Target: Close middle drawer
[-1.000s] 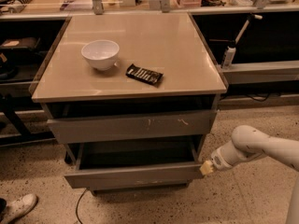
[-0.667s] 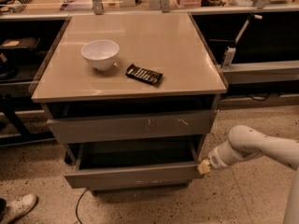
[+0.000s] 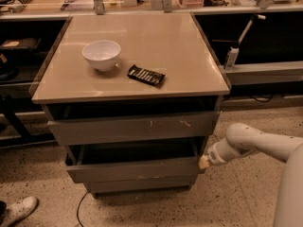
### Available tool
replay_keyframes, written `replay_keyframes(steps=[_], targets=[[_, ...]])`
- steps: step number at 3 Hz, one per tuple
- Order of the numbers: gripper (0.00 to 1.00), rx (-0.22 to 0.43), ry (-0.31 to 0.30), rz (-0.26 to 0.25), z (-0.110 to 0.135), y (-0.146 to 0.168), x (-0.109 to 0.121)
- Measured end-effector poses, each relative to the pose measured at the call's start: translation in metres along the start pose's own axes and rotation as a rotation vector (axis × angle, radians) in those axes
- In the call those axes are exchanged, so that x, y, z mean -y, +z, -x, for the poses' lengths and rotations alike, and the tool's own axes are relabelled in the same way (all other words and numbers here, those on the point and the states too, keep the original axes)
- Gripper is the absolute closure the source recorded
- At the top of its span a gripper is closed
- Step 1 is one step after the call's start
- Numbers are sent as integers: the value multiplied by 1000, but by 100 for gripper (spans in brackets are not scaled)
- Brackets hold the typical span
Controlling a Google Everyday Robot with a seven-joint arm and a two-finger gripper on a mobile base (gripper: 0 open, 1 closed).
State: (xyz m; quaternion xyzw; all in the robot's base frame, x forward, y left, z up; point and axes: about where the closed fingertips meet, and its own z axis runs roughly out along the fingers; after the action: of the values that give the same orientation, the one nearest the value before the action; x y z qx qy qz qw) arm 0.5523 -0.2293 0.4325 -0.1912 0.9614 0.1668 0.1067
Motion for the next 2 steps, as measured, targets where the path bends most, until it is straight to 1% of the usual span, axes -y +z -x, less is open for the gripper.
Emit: replay_keyframes(steps=[1,2], targets=[[100,28,15,-24,19,1,12],[100,81,78,-46,38,1,30]])
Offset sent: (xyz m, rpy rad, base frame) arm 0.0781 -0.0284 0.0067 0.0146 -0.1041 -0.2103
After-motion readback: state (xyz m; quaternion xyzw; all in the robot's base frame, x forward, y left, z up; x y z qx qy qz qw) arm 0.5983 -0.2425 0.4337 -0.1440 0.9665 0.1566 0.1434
